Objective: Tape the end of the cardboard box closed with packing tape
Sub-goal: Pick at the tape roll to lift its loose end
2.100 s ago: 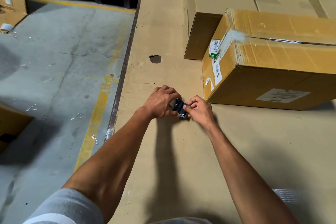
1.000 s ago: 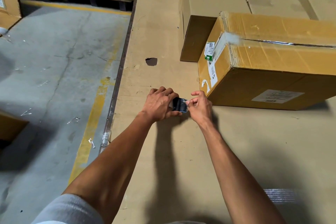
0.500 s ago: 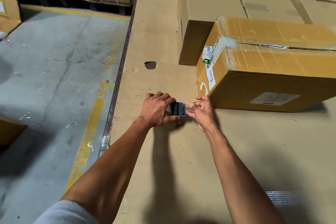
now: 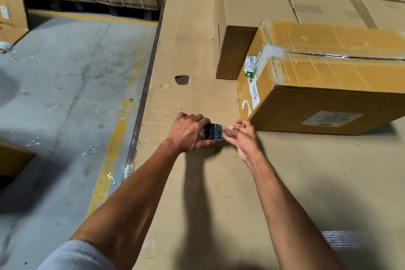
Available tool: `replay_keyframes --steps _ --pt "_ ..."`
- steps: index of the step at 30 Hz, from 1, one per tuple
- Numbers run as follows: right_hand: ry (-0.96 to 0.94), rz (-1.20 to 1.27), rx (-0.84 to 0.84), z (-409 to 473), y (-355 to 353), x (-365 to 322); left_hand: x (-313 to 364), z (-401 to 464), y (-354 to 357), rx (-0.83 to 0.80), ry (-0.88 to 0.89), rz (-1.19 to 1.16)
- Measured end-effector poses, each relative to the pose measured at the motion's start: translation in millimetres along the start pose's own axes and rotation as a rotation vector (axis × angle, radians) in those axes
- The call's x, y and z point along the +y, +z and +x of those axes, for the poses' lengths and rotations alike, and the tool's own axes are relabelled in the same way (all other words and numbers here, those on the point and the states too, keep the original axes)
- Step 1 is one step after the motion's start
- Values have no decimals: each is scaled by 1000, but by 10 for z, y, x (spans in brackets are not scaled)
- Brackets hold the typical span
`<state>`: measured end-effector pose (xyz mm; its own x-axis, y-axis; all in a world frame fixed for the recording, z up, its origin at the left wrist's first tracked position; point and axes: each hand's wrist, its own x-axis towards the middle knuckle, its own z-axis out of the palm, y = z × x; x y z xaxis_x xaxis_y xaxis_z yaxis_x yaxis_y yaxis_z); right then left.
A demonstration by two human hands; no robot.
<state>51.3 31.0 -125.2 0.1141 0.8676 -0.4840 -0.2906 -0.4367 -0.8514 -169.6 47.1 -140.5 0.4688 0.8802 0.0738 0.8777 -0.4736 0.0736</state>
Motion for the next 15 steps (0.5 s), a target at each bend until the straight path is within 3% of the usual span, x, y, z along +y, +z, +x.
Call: replay_keyframes --steps 11,15 --pt "61 -3 -54 106 17 7 -37 77 -81 12 45 21" --pt "49 -108 8 130 98 51 -49 107 -94 22 39 20"
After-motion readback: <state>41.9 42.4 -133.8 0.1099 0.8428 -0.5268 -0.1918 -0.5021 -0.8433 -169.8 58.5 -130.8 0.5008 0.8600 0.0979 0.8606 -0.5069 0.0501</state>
